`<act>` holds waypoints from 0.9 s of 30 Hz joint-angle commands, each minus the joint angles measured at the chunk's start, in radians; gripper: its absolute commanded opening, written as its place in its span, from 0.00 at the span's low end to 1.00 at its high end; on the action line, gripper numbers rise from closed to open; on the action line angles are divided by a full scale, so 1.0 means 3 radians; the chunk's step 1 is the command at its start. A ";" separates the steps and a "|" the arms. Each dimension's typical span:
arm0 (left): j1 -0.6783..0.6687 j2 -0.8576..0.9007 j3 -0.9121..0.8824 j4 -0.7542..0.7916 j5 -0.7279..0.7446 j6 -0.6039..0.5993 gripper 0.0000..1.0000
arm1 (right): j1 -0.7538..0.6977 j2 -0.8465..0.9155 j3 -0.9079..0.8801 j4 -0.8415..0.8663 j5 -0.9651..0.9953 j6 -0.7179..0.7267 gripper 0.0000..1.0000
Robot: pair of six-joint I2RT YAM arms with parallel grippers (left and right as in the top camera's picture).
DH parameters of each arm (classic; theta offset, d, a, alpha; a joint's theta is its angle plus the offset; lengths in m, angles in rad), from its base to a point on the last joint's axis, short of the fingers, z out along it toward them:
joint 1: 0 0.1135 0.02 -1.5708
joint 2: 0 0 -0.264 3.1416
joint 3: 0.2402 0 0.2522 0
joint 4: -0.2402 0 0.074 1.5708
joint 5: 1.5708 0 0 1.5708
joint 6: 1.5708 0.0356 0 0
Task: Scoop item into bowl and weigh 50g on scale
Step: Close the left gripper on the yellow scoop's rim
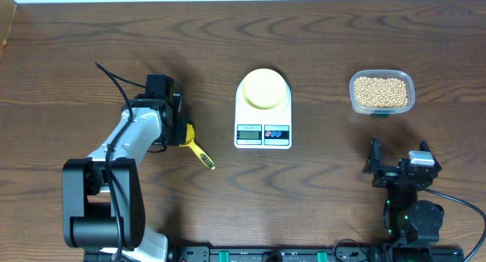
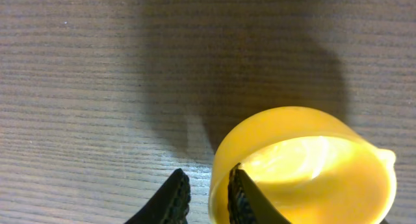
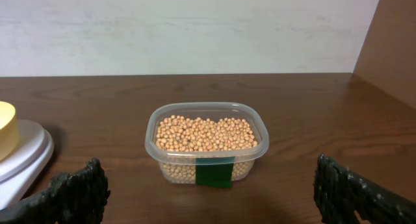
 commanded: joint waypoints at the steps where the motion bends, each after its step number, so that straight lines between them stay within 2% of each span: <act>1: 0.0014 0.0036 -0.0029 0.0003 -0.0017 0.0022 0.19 | 0.0027 -0.0019 -0.0004 -0.0011 0.0037 0.0047 0.99; 4: 0.0014 0.0037 -0.0029 0.0004 -0.0017 0.0022 0.19 | 0.0027 -0.0019 -0.0004 -0.0011 0.0037 0.0047 0.99; 5: 0.0014 0.0036 -0.0029 0.0003 -0.0017 0.0022 0.15 | 0.0027 -0.0019 -0.0004 -0.0011 0.0037 0.0047 0.99; 14: 0.0014 0.0037 -0.0029 0.0003 -0.0017 0.0022 0.08 | 0.0027 -0.0019 -0.0004 -0.0011 0.0037 0.0047 0.99; 27: 0.0014 0.0036 -0.0029 0.0005 -0.0017 0.0022 0.07 | 0.0027 -0.0019 -0.0004 -0.0011 0.0037 0.0047 0.99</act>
